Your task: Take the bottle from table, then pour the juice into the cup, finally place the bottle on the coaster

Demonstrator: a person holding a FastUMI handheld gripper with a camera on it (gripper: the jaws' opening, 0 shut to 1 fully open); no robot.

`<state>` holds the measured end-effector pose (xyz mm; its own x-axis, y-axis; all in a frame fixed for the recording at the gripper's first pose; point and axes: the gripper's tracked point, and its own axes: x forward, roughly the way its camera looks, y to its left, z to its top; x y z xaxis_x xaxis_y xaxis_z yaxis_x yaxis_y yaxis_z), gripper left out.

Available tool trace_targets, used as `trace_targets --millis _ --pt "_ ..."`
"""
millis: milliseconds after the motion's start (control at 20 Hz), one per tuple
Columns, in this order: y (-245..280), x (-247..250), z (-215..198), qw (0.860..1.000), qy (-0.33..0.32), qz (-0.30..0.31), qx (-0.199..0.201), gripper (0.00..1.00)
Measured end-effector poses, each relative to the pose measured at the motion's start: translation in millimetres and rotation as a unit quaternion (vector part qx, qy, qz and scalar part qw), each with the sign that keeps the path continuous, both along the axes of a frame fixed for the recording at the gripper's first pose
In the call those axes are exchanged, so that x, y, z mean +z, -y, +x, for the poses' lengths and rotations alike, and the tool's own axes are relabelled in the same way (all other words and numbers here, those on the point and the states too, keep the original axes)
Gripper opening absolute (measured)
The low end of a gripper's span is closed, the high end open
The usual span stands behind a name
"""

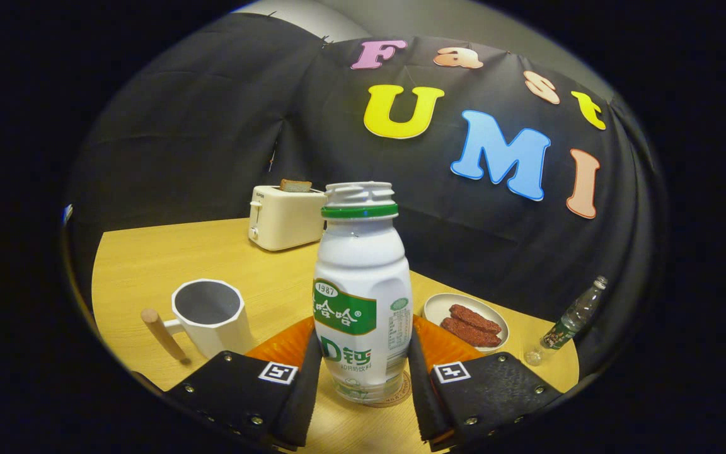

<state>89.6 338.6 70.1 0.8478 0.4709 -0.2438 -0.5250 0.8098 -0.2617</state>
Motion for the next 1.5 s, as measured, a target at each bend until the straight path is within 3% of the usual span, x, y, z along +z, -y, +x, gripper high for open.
trace_targets --millis 500,950,1500 --pt "20 -32 28 0.997 -0.022 0.058 -0.039 0.64" --pt "22 -52 35 0.992 -0.048 0.111 -0.044 0.64" --pt "28 -57 32 0.986 -0.007 0.158 -0.044 0.64"
